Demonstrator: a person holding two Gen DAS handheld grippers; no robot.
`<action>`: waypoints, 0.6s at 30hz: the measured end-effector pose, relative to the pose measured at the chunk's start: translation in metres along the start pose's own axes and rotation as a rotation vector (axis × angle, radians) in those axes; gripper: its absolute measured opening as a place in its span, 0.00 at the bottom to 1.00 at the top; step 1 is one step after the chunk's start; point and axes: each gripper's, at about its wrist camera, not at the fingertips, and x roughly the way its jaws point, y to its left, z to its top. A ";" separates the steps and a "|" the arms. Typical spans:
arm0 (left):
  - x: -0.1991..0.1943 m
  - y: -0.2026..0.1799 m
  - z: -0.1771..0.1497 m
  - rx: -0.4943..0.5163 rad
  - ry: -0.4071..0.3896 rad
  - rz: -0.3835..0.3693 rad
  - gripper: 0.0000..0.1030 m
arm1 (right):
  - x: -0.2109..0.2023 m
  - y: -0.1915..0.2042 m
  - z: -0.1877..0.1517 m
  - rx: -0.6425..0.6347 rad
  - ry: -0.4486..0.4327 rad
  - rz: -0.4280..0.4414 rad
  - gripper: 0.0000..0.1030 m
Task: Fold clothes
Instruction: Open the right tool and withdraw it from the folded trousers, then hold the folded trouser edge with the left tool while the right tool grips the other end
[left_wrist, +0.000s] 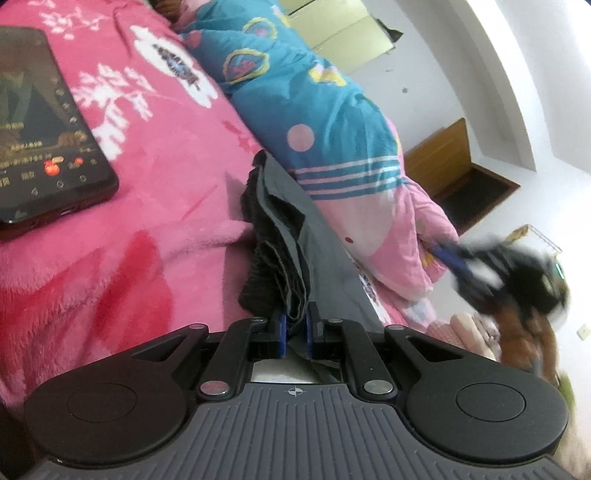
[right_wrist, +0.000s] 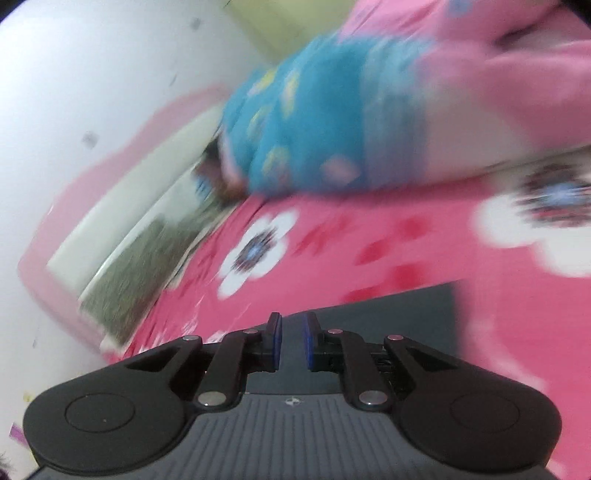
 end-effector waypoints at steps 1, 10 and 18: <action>0.000 0.000 0.000 -0.003 0.003 0.006 0.07 | -0.017 -0.008 -0.006 -0.001 -0.004 -0.033 0.13; 0.004 -0.011 0.005 0.014 0.026 0.077 0.07 | -0.039 0.012 -0.137 -0.598 0.042 -0.361 0.15; 0.005 -0.022 0.006 0.072 0.037 0.136 0.07 | -0.007 0.041 -0.193 -1.108 -0.017 -0.413 0.36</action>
